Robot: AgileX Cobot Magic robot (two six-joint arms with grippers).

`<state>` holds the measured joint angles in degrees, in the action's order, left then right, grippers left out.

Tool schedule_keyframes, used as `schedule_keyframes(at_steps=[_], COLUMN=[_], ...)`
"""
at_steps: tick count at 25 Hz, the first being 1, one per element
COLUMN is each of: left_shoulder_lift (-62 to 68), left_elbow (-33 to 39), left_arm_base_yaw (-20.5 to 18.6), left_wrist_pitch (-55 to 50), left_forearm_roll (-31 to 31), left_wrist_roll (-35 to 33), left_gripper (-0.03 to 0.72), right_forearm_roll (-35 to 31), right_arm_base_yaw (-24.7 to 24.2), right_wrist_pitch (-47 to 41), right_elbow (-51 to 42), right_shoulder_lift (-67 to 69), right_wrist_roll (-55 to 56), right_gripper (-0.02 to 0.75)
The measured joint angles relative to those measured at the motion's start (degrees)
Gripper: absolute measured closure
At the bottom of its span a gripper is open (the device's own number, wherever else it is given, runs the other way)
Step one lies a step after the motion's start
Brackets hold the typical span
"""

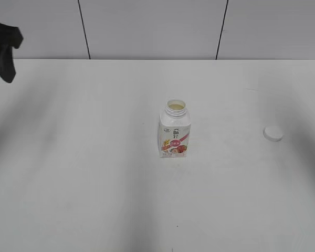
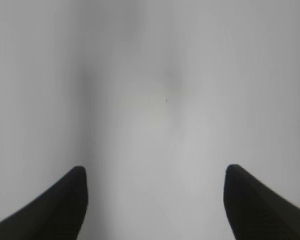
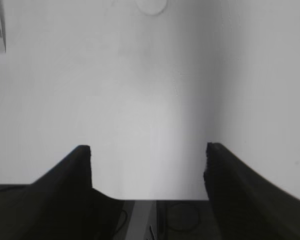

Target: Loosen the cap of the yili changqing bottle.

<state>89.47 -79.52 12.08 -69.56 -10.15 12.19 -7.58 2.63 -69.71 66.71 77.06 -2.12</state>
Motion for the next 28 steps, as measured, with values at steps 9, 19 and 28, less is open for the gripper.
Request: schedule_keyframes(at_steps=[9,19,28], left_shoulder_lift=[-27.7,-63.5,-87.1], left_elbow=[20.7,37.6,46.5], left_arm_base_yaw=[0.0,0.0,0.0], left_wrist_pitch=[0.1,3.2,3.2], left_forearm_roll=[1.5,1.8,5.9], left_wrist_roll=[0.0,-1.0,-7.3], left_gripper=[0.176,0.176,0.177], right_forearm_roll=[0.1,2.1,6.0], right_arm_base_yaw=[0.0,0.0,0.0], right_wrist_pitch=[-0.2,-0.4,-0.5], right_elbow=[-20.1,-23.3,-29.6], right_shoulder_lift=[-28.8,-58.7,-65.1], right_wrist_roll=[0.0,-0.1,-2.5], right_gripper=[0.183,0.184,0.183])
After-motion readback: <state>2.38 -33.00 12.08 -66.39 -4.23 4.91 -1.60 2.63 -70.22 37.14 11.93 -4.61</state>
